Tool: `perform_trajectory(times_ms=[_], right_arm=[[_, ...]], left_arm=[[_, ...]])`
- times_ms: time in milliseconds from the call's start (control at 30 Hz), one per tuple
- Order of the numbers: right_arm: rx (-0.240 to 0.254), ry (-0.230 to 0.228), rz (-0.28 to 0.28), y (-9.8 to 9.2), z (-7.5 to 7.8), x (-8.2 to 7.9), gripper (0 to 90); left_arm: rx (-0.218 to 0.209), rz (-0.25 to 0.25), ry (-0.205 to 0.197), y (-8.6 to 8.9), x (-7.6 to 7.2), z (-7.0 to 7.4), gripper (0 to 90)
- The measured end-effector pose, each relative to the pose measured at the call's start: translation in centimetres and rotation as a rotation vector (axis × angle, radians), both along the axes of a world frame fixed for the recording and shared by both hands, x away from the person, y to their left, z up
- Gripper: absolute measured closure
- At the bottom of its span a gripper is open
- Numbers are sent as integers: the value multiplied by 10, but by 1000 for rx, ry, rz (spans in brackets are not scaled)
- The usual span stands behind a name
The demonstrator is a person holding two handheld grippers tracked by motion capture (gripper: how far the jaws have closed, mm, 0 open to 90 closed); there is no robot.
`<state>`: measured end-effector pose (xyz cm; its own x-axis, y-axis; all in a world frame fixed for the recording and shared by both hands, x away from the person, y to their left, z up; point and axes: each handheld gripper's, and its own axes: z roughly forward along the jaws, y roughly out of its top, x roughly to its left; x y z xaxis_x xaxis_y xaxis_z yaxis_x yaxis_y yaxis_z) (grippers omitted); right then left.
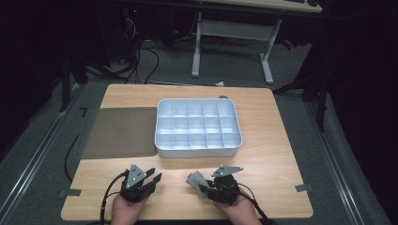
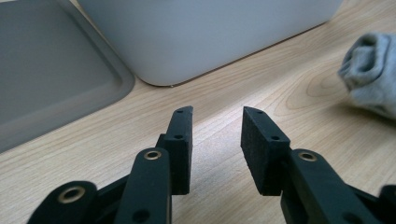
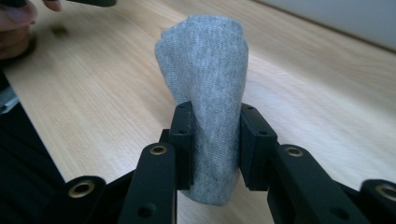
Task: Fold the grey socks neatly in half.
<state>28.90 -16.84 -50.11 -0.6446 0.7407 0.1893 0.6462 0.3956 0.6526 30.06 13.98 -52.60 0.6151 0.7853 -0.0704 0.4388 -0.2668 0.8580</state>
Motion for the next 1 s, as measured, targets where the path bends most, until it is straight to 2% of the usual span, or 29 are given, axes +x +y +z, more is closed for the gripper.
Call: perform_trajectory(times_ms=[200, 267, 367, 633, 800, 900, 1000], right_arm=[[-89, -28, -10, -16, 9, 2, 709], [-122, -46, 1, -20, 9, 2, 709], [-135, -30, -11, -26, 9, 3, 710], [-173, -9, -47, -44, 9, 6, 709], [-183, 5, -77, -54, 13, 7, 710], [-196, 11, -96, -64, 16, 8, 709], [-207, 18, -109, -71, 19, 10, 709]], left_arm=[[-20, 34, -2, 8, -2, 1, 581], [-46, 45, 5, 11, -3, 1, 567], [-64, 53, 16, 17, -4, 1, 558], [-56, 62, 14, 25, -8, 1, 556], [-62, 62, 20, 26, -8, 1, 553], [-81, 50, 26, 25, -8, 1, 550], [-80, 44, 18, 24, -8, 3, 545]])
